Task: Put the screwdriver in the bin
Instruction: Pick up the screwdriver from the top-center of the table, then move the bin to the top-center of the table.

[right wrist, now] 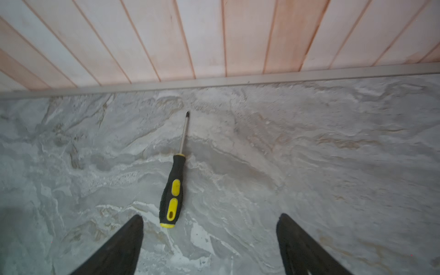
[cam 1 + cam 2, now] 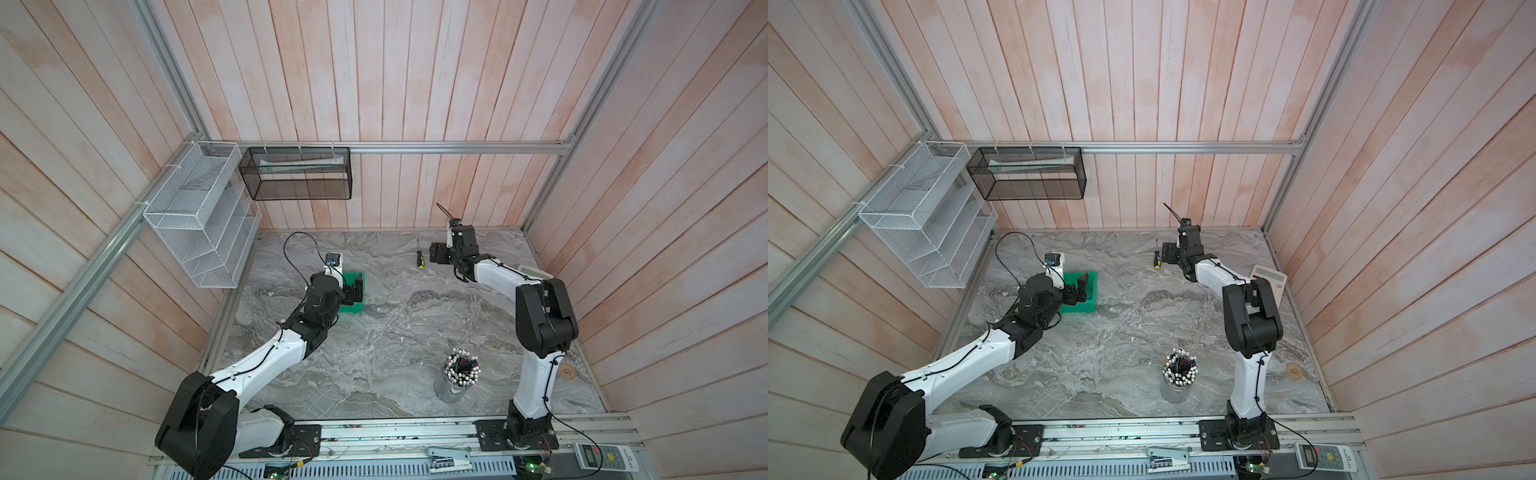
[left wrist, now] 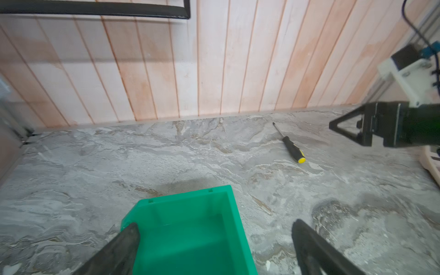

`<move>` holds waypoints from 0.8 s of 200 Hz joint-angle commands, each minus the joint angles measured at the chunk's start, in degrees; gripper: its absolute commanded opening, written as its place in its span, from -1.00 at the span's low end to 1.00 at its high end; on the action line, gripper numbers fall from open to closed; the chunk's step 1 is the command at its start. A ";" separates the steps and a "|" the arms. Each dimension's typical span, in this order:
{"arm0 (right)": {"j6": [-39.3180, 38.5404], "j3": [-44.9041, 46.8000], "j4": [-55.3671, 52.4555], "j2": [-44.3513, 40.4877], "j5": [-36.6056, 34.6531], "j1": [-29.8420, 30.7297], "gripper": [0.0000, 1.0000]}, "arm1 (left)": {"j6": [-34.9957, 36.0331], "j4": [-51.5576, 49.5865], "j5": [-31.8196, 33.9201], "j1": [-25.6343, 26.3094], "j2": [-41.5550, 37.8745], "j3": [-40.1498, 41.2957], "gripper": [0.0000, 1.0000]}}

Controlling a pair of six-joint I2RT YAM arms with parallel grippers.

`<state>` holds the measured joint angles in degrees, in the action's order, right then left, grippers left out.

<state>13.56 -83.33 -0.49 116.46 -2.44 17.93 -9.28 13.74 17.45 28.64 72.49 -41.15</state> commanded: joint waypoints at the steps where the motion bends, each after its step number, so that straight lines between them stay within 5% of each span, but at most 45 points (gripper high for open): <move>1: 0.25 -5.39 -5.73 4.07 2.29 1.25 0.66 | -9.89 -2.27 11.71 -0.70 -2.17 0.53 1.00; 40: 2.29 -12.41 -7.94 11.47 2.92 1.80 0.49 | -12.94 -5.62 -0.82 -4.32 -3.80 0.67 1.00; 116: 1.66 -18.21 -11.11 19.02 2.46 3.09 0.20 | -13.66 -11.17 -9.79 -4.22 3.49 -3.70 1.00; 143: 0.26 -18.02 -11.37 19.27 -0.55 4.10 -0.15 | -12.80 -14.53 -12.74 -4.21 8.15 -7.70 1.00; 160: 0.31 -17.59 -11.86 18.55 -1.05 4.30 -0.58 | -11.59 -16.73 -14.37 -4.18 11.47 -10.62 1.00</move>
<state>14.63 -100.25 -9.91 134.32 -1.17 21.52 -22.26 0.78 7.03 24.38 80.49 -47.62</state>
